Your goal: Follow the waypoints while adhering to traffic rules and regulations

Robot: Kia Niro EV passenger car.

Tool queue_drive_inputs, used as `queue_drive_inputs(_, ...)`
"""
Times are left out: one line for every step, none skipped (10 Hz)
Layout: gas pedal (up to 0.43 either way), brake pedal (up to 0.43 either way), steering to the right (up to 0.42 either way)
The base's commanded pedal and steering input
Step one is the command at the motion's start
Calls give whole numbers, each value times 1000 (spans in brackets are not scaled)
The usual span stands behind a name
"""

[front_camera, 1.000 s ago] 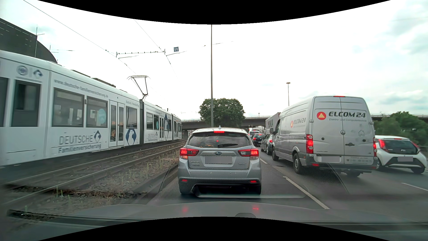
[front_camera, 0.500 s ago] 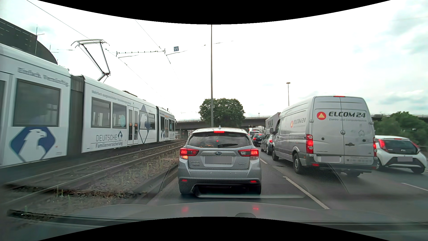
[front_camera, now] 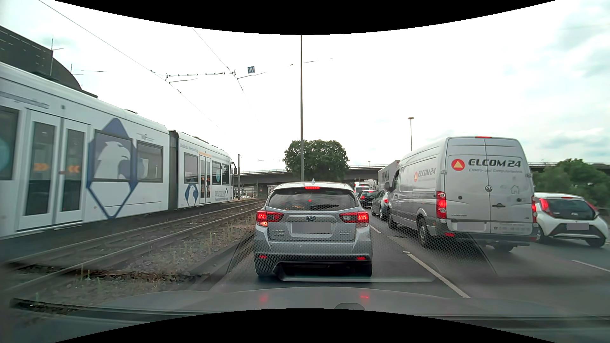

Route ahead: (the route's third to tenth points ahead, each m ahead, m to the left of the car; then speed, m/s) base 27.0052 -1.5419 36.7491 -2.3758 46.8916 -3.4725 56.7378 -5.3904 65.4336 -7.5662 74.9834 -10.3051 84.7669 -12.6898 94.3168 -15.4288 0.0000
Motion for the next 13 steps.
queue_drive_inputs(0, 232, -8)
queue_drive_inputs(0, 232, -8)
queue_drive_inputs(0, 232, -8)
queue_drive_inputs(0, 232, -8)
queue_drive_inputs(0, 232, -8)
queue_drive_inputs(0, 232, -8)
queue_drive_inputs(0, 232, -7)
queue_drive_inputs(0, 232, -7)
queue_drive_inputs(0, 232, -7)
queue_drive_inputs(0, 232, -7)
queue_drive_inputs(0, 232, -8)
queue_drive_inputs(0, 232, -7)
queue_drive_inputs(0, 232, -7)
